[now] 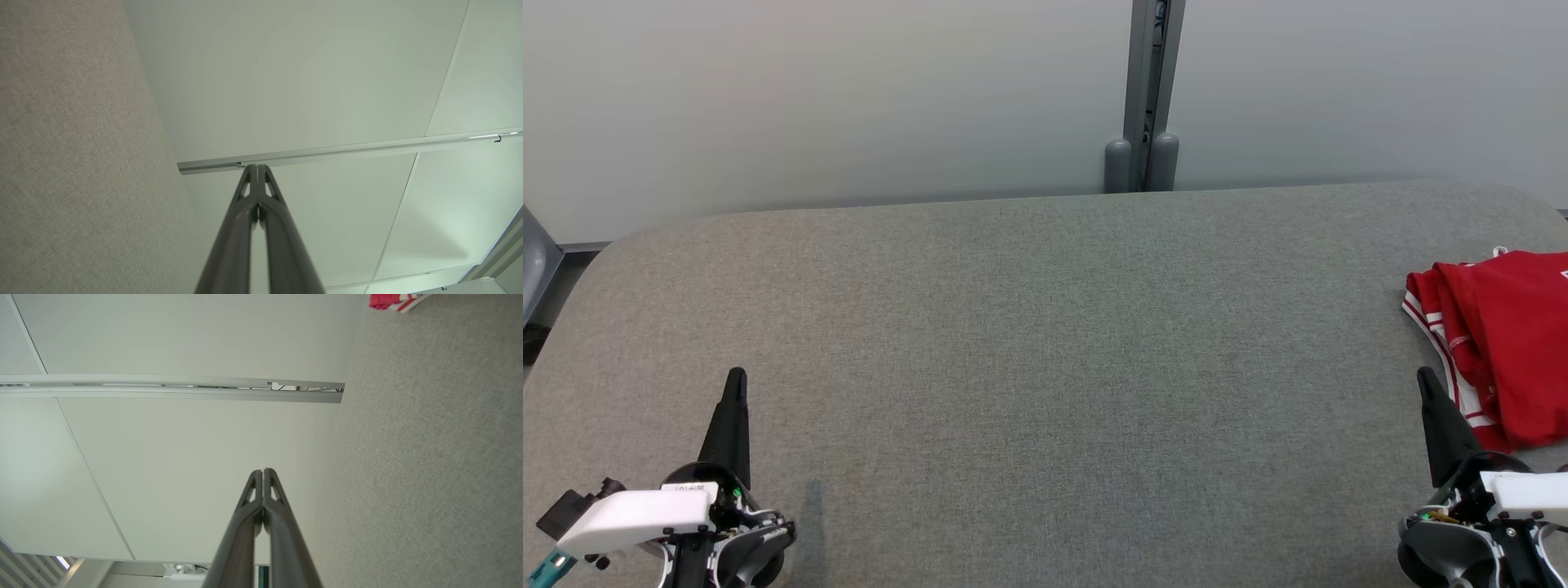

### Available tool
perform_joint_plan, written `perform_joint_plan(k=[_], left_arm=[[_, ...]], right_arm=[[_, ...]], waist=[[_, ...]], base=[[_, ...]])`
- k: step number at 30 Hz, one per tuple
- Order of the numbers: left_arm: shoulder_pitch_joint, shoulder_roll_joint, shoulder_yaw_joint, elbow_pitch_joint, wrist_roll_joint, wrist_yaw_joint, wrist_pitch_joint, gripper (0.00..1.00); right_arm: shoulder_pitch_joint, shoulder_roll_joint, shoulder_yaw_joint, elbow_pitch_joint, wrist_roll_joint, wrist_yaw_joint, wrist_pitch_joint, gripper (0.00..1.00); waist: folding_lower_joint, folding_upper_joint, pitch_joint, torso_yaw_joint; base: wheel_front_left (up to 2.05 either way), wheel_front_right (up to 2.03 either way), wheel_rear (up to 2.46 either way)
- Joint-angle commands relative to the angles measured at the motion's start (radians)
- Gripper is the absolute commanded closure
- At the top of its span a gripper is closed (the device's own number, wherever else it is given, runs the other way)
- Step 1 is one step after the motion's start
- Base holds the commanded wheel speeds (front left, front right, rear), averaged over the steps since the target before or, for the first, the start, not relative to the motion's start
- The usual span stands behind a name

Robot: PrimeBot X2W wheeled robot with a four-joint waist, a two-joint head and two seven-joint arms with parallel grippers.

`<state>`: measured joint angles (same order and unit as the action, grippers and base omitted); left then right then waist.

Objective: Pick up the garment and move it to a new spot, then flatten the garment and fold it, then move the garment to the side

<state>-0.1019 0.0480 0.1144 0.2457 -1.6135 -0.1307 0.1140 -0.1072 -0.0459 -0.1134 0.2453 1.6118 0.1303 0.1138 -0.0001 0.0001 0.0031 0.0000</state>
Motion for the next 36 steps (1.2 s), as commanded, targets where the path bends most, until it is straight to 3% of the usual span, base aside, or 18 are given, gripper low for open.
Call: perform_joint_plan(k=[1,36], left_arm=[[-0.015,0.002,0.004,0.001,0.002,-0.004,0.003,1.0],[-0.015,0.002,0.004,0.001,0.003,-0.004,0.003,1.0]], right_arm=[[-0.005,-0.008,-0.001,0.002,0.003,0.001,0.001,1.0],[-0.005,-0.008,-0.001,0.002,0.003,0.001,0.001,1.0]], waist=[[0.0001,-0.0001,0.0,0.0],[0.0001,-0.0001,0.0,0.0]], base=[[0.0,0.0,0.0],[0.0,0.0,0.0]])
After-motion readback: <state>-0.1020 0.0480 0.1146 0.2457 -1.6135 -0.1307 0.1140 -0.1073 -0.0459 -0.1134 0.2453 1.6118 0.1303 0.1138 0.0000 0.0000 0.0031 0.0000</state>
